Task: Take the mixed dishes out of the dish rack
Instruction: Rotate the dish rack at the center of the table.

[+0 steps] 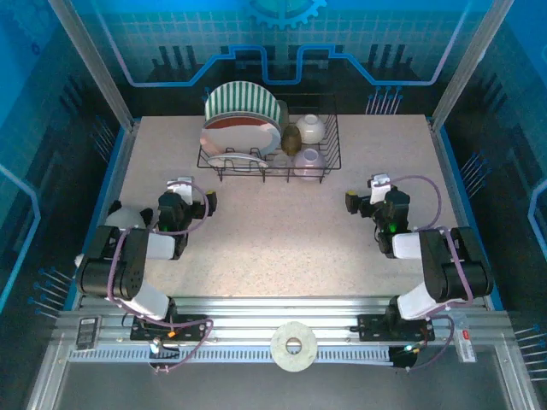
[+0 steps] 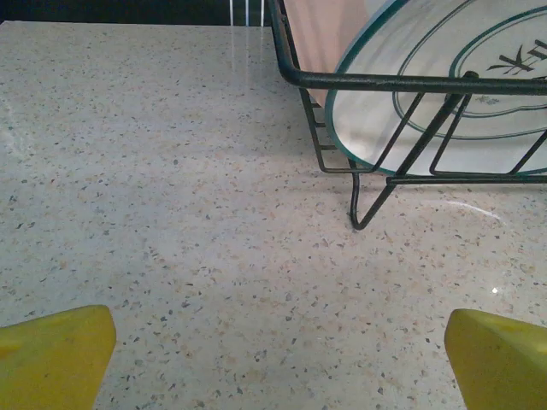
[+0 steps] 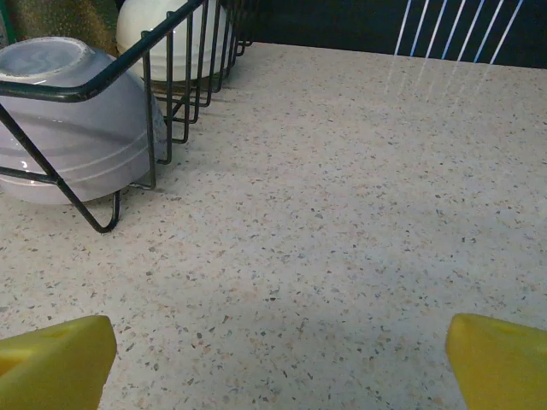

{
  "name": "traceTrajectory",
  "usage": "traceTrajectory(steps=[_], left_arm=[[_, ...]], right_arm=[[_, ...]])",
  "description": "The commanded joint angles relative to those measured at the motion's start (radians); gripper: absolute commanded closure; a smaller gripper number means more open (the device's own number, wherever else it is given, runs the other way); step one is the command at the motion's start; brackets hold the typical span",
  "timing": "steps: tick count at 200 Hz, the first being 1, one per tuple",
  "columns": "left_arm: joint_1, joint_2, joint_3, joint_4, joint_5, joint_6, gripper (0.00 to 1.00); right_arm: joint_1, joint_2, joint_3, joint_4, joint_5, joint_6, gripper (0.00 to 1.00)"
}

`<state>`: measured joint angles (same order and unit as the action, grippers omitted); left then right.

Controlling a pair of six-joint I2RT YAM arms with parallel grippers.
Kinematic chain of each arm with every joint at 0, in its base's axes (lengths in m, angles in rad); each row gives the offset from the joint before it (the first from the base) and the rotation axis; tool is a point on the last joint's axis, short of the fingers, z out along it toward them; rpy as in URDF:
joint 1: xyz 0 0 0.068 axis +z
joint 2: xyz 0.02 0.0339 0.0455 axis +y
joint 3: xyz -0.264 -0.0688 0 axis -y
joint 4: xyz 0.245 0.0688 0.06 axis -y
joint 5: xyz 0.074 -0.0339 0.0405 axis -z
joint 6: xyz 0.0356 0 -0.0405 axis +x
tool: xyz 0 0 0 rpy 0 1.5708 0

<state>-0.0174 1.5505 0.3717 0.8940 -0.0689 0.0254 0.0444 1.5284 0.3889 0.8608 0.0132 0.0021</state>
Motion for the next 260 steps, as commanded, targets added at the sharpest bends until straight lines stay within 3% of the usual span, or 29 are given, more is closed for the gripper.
traceTrajectory(steps=[1, 207, 226, 237, 260], left_arm=[[0.011, -0.004, 0.017, 0.008, 0.026, -0.01, 0.01], [0.03, -0.007, 0.004, 0.029, -0.016, -0.052, 0.01], [0.017, -0.041, -0.012, 0.023, -0.157, -0.085, 0.01], [0.014, -0.071, -0.016, 0.011, -0.179, -0.085, 0.01], [0.013, -0.191, 0.035, -0.205, -0.261, -0.13, 0.01]], right_arm=[[-0.007, 0.007, 0.022, -0.003, -0.024, -0.012, 0.0], [-0.012, 0.007, 0.019, 0.001, -0.035, -0.008, 0.0], [-0.013, 0.007, 0.018, 0.004, -0.037, -0.007, 0.0], [-0.015, 0.007, 0.016, 0.006, -0.04, -0.007, 0.0], [-0.015, 0.007, 0.014, 0.01, -0.042, -0.008, 0.0]])
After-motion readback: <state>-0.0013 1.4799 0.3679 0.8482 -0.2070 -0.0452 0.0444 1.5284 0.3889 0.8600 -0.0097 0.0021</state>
